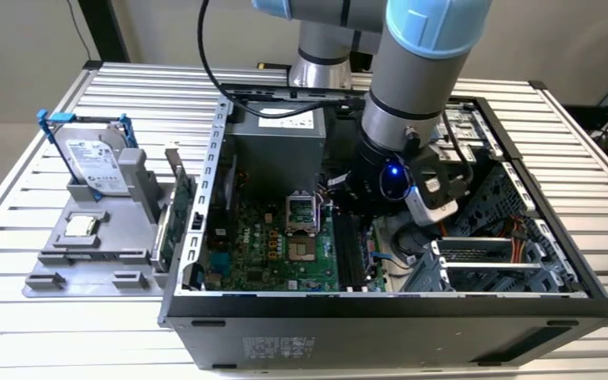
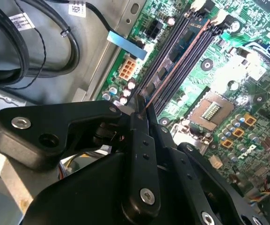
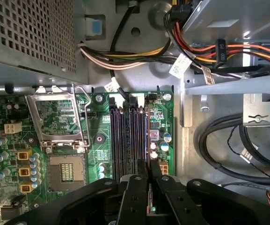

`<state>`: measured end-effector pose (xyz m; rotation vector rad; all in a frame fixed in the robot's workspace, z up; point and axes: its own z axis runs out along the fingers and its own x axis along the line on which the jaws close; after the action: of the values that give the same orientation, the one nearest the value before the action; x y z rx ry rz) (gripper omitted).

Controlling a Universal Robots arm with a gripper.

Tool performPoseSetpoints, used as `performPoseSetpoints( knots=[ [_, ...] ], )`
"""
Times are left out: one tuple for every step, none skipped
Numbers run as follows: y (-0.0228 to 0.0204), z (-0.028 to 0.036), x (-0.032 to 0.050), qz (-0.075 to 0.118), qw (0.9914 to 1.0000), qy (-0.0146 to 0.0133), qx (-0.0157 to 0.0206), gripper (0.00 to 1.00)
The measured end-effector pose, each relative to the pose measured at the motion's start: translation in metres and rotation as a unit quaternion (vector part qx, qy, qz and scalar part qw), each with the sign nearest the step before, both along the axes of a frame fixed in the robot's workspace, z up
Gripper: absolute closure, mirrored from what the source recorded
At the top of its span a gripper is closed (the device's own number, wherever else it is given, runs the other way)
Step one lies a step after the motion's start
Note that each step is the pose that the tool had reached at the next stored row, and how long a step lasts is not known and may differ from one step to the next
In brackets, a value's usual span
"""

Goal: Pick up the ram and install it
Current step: 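Insert the ram into the slot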

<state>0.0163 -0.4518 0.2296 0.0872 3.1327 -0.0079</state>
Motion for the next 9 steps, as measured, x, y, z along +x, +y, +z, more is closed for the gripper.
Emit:
performPoseSetpoints(
  knots=[
    [0.0,0.0,0.0,0.0,1.0,0.0001,0.0,1.0],
    [-0.0001,-0.0001,0.0002,0.0,1.0,0.0002,0.0,1.0],
    [-0.0002,-0.0008,0.0002,0.0,1.0,0.0002,0.0001,1.0],
    [-0.0004,-0.0017,0.0002,0.0,1.0,0.0003,0.0001,1.0],
    [-0.0009,-0.0023,0.0002,0.0,1.0,0.0003,0.0,1.0],
    [-0.0016,-0.0028,0.0002,0.001,1.0,0.0003,-0.0001,1.0],
    [-0.0021,-0.0033,0.0003,0.001,1.0,0.0005,0.0,1.0],
    [-0.0023,-0.0037,0.0003,0.001,1.0,0.0008,-0.0001,1.0],
    [-0.0025,-0.004,0.0003,0.001,1.0,0.0009,-0.0004,1.0]
  ],
)
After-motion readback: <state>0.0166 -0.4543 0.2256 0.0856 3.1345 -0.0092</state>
